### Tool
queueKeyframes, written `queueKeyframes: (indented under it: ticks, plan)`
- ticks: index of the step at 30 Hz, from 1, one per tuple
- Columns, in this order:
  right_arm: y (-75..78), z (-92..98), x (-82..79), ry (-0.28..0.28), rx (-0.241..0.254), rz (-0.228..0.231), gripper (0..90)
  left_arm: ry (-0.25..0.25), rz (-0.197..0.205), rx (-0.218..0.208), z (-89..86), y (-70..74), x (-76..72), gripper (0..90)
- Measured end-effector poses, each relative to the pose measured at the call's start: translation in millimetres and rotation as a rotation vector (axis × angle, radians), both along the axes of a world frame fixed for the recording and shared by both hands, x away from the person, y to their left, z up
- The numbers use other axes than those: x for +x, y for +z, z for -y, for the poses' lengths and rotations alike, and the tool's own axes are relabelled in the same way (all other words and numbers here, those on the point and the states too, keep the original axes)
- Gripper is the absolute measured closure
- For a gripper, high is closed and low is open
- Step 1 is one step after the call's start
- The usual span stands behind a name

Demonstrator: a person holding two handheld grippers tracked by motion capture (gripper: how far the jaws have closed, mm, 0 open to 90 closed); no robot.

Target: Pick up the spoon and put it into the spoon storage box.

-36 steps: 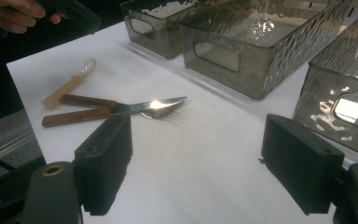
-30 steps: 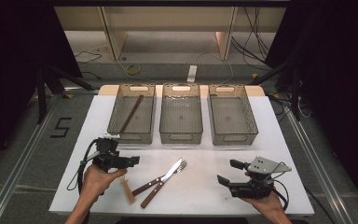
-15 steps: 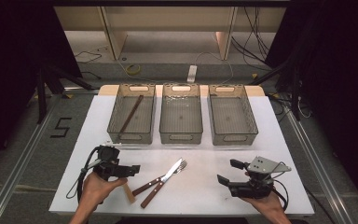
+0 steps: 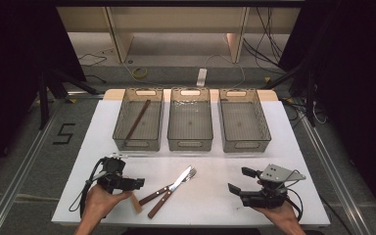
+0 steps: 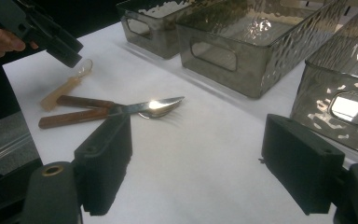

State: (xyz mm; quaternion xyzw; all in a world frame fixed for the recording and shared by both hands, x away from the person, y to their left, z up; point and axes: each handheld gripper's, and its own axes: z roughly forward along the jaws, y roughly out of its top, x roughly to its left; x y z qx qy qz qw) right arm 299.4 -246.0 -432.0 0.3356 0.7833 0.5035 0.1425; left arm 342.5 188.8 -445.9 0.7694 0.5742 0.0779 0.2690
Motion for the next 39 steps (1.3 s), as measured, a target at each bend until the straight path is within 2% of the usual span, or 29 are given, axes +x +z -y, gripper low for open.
queueKeyframes:
  ticks: [3,7,9,12,17,23,27,34,39]
  plan:
    - [0.3,-0.3,-0.6,0.001,-0.006,0.002,25.2,-0.004,-0.009,-0.001,0.0,-1.4,-0.3,14.1]
    - [0.2,-0.4,-0.4,0.000,-0.004,0.001,25.2,-0.014,-0.048,0.006,-1.7,-6.9,1.0,15.6]
    - [0.2,-1.0,-0.3,0.001,-0.003,0.001,25.2,-0.019,-0.051,0.005,-2.7,-6.6,0.4,16.6]
    - [1.1,-2.3,-1.2,0.008,-0.006,0.007,25.2,-0.017,-0.057,0.015,-2.6,-7.8,-0.5,18.8]
    - [2.0,-4.7,-3.4,0.012,-0.017,0.014,25.3,-0.015,-0.091,0.049,-4.0,-13.2,-2.3,21.2]
    - [1.8,-4.9,-2.8,0.011,-0.020,0.012,25.3,-0.031,-0.130,0.061,-2.2,-17.8,-3.8,24.4]
    - [1.5,-5.3,-2.5,0.014,-0.021,0.011,25.4,-0.046,-0.157,0.086,-0.3,-21.9,-4.0,26.6]
    - [1.5,-7.3,-2.6,0.023,-0.026,0.015,25.6,-0.054,-0.154,0.111,0.0,-22.9,-4.4,32.6]
    - [1.7,-7.2,-2.9,0.020,-0.026,0.016,25.8,-0.079,-0.147,0.155,2.4,-22.7,-6.3,37.8]
